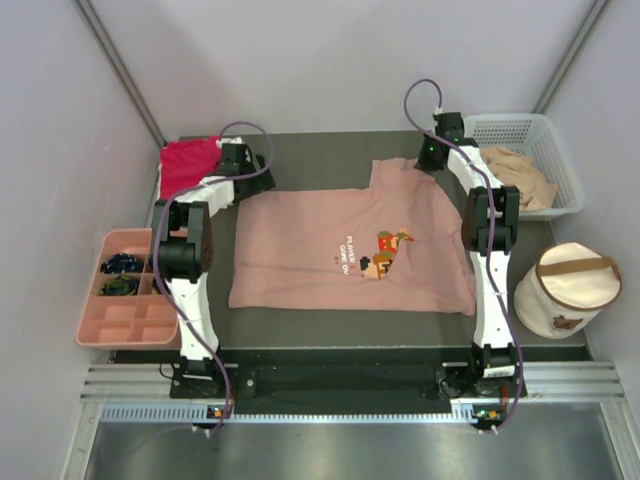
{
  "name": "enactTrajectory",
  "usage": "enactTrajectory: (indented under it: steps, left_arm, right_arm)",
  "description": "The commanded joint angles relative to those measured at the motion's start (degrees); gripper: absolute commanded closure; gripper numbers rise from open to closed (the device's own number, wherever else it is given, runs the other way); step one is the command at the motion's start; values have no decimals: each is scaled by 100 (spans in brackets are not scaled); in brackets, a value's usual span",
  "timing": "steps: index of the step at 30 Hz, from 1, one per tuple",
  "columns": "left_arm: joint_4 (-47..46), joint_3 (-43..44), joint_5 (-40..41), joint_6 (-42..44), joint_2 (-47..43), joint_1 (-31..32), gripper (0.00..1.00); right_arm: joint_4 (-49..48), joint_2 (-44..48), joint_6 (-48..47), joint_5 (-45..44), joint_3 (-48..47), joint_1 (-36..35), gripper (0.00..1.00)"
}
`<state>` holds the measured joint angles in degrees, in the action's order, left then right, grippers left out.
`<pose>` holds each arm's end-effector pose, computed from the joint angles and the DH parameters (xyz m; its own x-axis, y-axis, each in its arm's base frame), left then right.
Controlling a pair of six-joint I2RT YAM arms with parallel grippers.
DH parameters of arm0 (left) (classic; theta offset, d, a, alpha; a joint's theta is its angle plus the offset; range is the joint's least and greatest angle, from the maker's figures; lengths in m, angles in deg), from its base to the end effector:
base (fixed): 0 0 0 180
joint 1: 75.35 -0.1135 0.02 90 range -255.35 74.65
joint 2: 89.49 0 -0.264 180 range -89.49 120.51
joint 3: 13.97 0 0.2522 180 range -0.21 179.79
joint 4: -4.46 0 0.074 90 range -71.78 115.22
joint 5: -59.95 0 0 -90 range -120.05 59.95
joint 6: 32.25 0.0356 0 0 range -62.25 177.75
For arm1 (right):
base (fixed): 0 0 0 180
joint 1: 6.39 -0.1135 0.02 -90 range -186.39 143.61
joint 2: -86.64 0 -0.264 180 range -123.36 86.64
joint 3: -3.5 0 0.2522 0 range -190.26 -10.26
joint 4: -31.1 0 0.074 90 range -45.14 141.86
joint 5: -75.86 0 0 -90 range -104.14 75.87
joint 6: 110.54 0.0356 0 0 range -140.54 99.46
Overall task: Fold and stack the t-shirts
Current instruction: Grap the side of the flattened tshirt furthest away from the robot with both arms
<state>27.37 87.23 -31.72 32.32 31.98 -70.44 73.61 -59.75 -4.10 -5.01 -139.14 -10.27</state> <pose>0.4725 -0.0416 0.1763 -0.6616 -0.3740 -0.6500 -0.1964 0.9229 -0.3311 0.5653 0.0440 0.1643 -0.7412 0.2298 -0.6307 0.0349 0.9515 0.3056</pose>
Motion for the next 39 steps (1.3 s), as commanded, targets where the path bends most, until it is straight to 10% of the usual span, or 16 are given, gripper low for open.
enactTrajectory:
  steps: [1,30,39]
  left_arm:
    - [-273,247,308,179,-44,-51,7]
    - [114,124,1275,320,52,-623,8]
    - [175,274,756,117,316,-517,42]
  right_arm:
    - [-80,374,-80,107,29,10,100]
    - [-63,356,-54,98,3,19,100]
    - [-63,356,-54,98,-6,36,100]
